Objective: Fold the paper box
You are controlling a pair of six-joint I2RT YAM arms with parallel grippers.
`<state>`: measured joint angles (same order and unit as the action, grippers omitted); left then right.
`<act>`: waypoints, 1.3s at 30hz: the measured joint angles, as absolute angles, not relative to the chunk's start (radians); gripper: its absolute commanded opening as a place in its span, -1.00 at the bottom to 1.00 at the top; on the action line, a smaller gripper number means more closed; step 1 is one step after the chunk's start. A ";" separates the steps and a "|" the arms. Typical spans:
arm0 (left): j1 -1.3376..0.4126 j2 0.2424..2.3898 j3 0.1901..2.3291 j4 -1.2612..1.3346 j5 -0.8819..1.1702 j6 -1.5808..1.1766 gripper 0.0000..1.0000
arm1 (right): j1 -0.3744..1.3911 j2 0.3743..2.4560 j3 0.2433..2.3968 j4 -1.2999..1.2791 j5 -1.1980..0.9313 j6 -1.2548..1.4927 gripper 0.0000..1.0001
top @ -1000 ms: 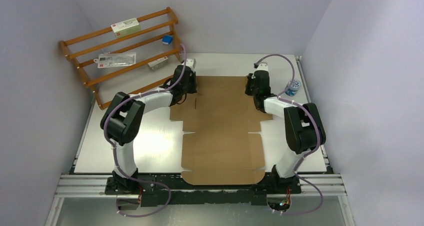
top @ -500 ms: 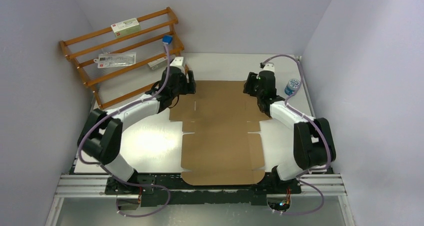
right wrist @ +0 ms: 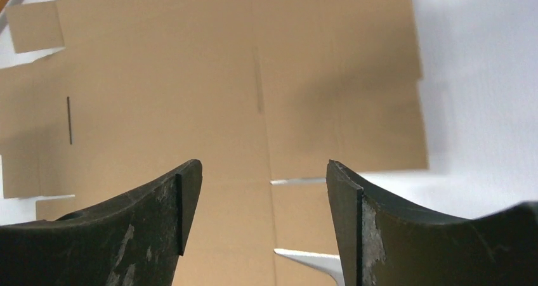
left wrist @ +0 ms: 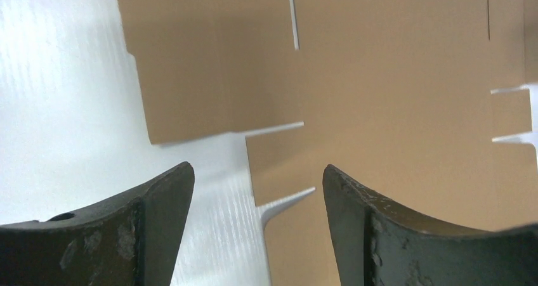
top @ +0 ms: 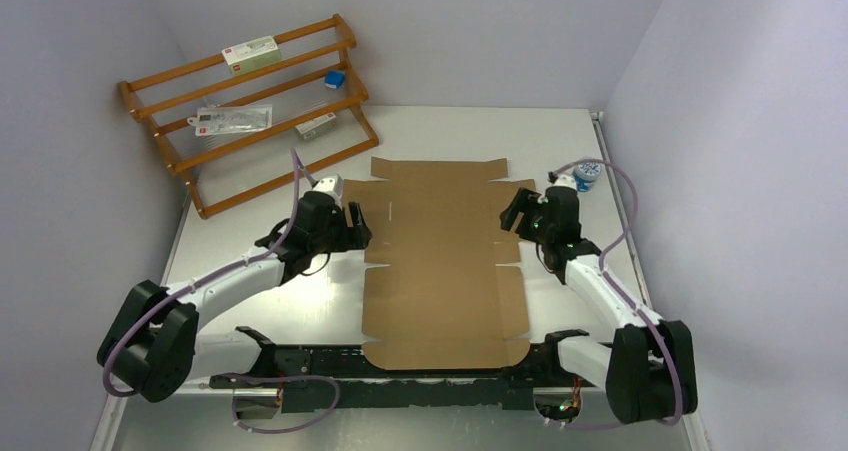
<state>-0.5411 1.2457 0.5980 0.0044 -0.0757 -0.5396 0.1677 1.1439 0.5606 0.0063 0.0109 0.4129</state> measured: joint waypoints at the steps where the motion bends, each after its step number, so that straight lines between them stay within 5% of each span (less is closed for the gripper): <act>1: -0.541 1.236 0.582 0.004 -0.058 -0.546 0.57 | 0.145 1.121 0.539 -0.005 -0.012 0.420 0.53; 8: -0.540 1.226 0.513 0.026 0.046 -0.589 0.49 | -0.041 1.067 0.472 -0.032 -0.151 0.462 0.52; 23: -0.539 1.360 0.505 0.073 0.133 -0.595 0.28 | -0.067 1.163 0.383 0.012 -0.286 0.488 0.34; 39: -0.533 1.401 0.505 0.108 0.165 -0.572 -0.44 | -0.074 1.189 0.364 0.059 -0.373 0.452 -0.55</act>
